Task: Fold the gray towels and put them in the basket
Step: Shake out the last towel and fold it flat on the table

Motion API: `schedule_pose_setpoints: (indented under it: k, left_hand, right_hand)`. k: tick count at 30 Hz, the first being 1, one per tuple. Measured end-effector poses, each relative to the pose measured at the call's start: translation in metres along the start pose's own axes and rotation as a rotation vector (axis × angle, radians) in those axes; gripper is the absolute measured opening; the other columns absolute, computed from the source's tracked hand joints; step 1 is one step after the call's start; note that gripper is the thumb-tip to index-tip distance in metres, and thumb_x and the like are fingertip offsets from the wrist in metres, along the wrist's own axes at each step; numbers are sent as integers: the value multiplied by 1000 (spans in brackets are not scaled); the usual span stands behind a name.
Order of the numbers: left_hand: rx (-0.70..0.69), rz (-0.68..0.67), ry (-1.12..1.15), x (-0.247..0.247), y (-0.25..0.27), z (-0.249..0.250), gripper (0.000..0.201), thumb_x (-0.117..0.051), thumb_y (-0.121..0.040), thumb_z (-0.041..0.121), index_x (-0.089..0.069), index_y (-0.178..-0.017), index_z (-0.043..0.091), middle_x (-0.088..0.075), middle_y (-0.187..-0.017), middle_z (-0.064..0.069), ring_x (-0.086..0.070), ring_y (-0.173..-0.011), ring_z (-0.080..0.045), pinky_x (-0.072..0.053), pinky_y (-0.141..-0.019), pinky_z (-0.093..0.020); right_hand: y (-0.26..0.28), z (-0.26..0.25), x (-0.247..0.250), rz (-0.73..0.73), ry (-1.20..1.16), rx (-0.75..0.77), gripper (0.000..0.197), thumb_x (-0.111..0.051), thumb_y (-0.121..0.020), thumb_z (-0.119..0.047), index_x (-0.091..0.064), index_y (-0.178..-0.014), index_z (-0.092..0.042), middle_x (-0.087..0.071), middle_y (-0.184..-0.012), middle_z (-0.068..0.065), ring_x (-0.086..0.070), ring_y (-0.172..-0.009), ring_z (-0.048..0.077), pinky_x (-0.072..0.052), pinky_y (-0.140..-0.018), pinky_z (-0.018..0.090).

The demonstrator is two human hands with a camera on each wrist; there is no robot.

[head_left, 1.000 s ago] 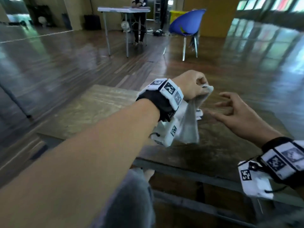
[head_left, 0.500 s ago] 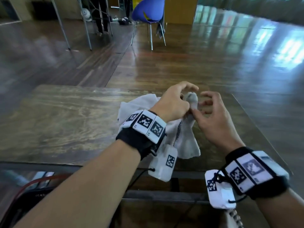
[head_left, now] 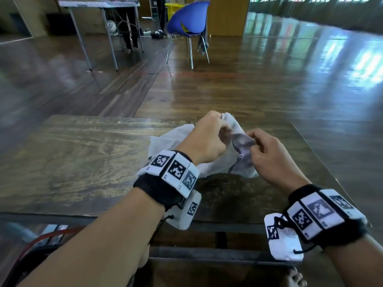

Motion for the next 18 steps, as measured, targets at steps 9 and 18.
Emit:
schedule_pose_setpoints:
  k: [9, 18]
  left_hand:
    - [80, 203, -79, 23, 8, -22, 9, -63, -85, 10, -67, -79, 5, -63, -102, -5, -60, -93, -17, -50, -82, -27]
    - [139, -67, -219, 39, 20, -41, 35, -67, -89, 33, -54, -59, 19, -61, -60, 0, -55, -56, -15, -46, -54, -31]
  right_hand:
    - [-7, -11, -13, -146, 124, 64, 5, -60, -89, -27, -58, -85, -28, -66, -76, -9, -62, -71, 7, -49, -61, 27]
    - [-17, -12, -12, -10, 301, -180, 24, -39, -84, -43, -59, -75, -31, -65, -79, -1, -60, -76, 29, -50, -69, 43]
Point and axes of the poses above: each hand's wrist, its own y-axis away from the middle knuckle, its own x-axis out of the back of the hand, z = x × y, the point moved 3 cm from there along -y, towards the middle knuckle
